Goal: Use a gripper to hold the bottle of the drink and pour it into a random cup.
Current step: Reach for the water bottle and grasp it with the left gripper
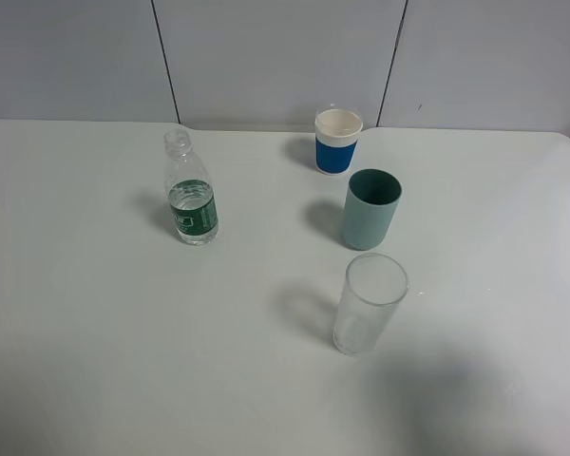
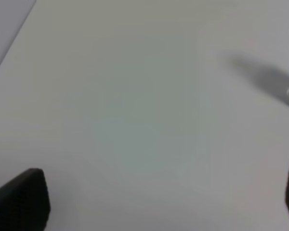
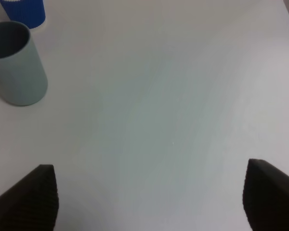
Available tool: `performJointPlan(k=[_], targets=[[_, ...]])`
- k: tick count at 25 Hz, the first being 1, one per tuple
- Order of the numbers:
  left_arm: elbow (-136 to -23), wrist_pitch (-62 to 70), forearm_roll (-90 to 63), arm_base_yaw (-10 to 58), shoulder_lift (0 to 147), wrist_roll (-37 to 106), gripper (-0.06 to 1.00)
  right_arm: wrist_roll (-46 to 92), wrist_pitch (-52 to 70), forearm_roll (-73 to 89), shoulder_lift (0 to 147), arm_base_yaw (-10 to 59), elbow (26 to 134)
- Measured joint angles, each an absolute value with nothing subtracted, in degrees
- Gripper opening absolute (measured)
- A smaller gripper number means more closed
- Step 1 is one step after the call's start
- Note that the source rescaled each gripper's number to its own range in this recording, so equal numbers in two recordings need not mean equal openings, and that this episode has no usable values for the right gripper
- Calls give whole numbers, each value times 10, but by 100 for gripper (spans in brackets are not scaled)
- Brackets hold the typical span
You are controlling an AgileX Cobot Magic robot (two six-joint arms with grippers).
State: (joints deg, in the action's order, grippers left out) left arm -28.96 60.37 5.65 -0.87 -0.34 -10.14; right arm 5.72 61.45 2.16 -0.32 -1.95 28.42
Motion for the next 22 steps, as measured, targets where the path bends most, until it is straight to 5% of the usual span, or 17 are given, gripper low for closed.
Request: performJointPlan(k=[22], targets=[[-290,603,20,-9,-3,-93,100,57,614,22,-3,-19,284]])
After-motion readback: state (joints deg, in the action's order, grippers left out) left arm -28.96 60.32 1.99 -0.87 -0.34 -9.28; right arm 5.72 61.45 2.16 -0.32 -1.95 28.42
